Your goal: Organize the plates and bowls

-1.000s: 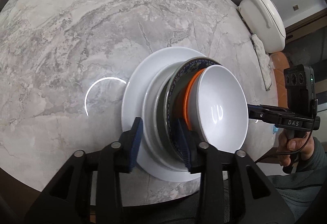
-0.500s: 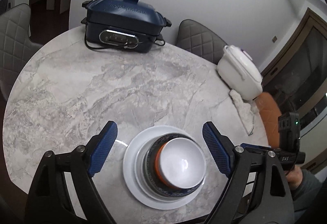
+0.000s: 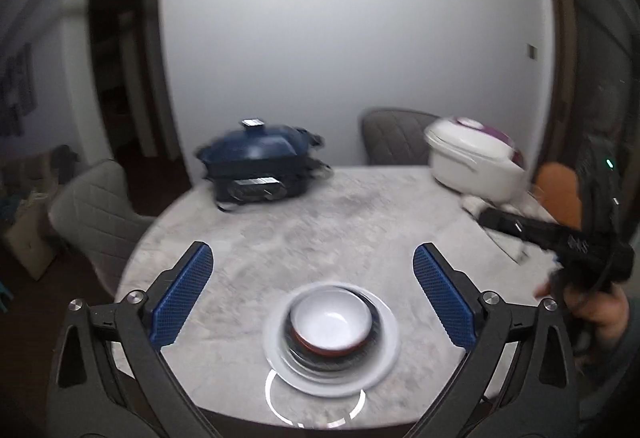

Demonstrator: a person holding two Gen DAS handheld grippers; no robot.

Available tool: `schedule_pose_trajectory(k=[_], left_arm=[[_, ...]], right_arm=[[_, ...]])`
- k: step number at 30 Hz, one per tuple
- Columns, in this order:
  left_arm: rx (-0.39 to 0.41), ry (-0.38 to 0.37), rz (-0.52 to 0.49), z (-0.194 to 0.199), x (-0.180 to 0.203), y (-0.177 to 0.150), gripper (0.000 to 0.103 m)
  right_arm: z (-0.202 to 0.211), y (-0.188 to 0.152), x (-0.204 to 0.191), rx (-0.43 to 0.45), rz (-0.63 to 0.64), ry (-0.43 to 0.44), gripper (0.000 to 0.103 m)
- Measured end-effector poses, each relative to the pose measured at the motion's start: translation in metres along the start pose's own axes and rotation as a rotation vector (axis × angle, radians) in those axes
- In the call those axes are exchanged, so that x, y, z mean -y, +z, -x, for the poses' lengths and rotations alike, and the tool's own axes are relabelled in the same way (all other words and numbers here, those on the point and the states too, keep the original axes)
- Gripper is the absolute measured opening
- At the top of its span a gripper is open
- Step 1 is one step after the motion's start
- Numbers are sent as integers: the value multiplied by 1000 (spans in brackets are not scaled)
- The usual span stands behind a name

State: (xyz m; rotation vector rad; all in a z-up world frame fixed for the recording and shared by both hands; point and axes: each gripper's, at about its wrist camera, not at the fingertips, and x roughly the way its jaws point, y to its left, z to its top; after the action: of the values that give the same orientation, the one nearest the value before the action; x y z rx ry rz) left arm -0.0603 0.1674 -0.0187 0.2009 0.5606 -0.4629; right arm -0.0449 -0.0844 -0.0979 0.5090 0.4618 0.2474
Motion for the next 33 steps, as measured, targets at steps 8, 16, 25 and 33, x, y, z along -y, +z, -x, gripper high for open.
schedule_pose_trajectory(k=[8, 16, 25, 33], left_arm=[[-277, -129, 99, -34, 18, -37, 102], [-426, 153, 135, -80, -20, -47, 100], [-523, 37, 98, -117, -20, -32, 100], [-536, -3, 131, -115, -32, -16, 100]], right_arm=[[23, 5, -12, -39, -5, -156, 103], [9, -16, -27, -154, 49, -411, 103], [-19, -15, -53, -286, 65, -523, 103], [-23, -14, -70, -301, 60, -575, 103]])
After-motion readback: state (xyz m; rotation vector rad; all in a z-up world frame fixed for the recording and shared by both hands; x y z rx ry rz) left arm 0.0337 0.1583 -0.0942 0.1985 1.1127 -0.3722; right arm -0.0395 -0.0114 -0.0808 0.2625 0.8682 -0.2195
